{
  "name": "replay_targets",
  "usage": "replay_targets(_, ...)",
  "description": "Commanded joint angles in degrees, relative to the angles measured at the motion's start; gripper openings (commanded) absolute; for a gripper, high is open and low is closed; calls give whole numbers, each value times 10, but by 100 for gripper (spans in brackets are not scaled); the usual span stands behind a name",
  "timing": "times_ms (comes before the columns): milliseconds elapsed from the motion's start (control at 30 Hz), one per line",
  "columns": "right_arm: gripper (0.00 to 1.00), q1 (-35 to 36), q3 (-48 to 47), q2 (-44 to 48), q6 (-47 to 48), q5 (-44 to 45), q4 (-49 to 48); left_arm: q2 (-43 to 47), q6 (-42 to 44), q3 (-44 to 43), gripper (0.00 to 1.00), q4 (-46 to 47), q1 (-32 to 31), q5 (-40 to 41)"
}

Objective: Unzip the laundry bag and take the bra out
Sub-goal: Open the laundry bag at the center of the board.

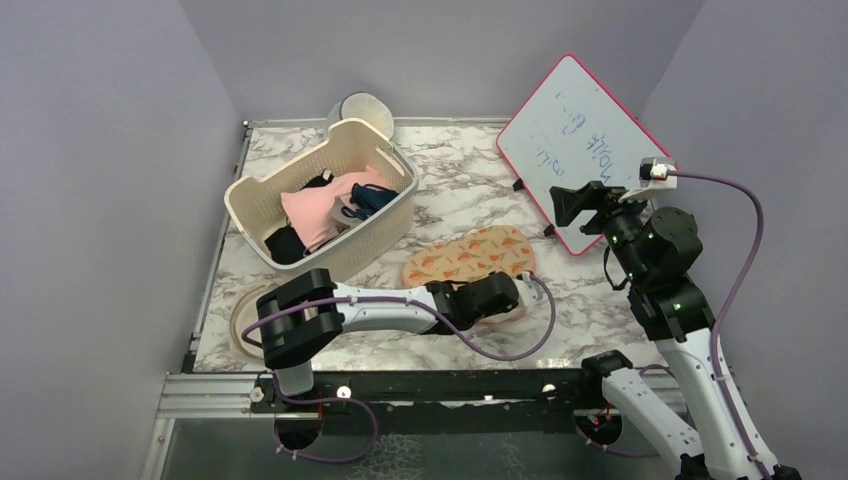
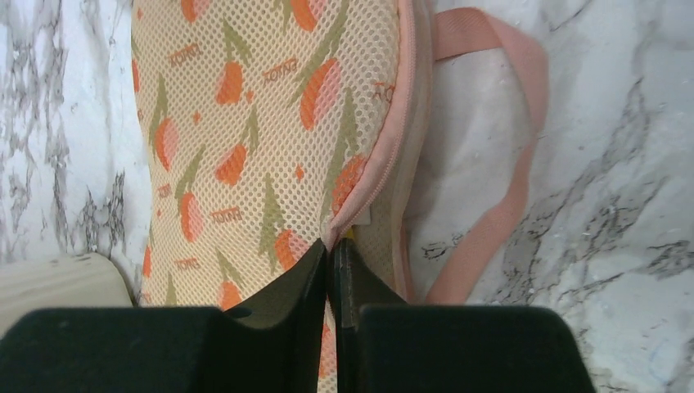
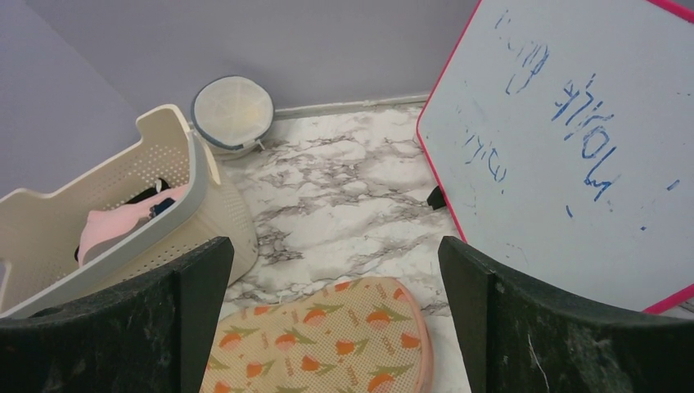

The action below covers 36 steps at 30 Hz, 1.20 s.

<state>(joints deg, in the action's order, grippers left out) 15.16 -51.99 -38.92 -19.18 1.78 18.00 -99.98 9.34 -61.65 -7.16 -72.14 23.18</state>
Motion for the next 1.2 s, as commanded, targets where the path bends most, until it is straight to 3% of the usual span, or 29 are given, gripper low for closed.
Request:
replay_targets(0,94,-1,-7,4,3,-8,-5,11,-8,-32,0,-1,-23,-15)
replay_targets(433,94,-1,-46,34,18,33,1,42,-29,-58,0,20,-40,-73)
replay_targets(600,94,-1,-50,35,18,32,5,73,-15,-61,0,15,-34,-29)
replay_targets(900,94,-1,-47,45,16,33,4,110,-32,-83,0,-10,61,-11)
replay_targets(1033,94,-1,-49,51,19,35,9,82,-84,-124,0,-44,126,-53)
replay_targets(1167,94,-1,-50,56,19,37,15,44,-82,-170,0,-71,151,-54)
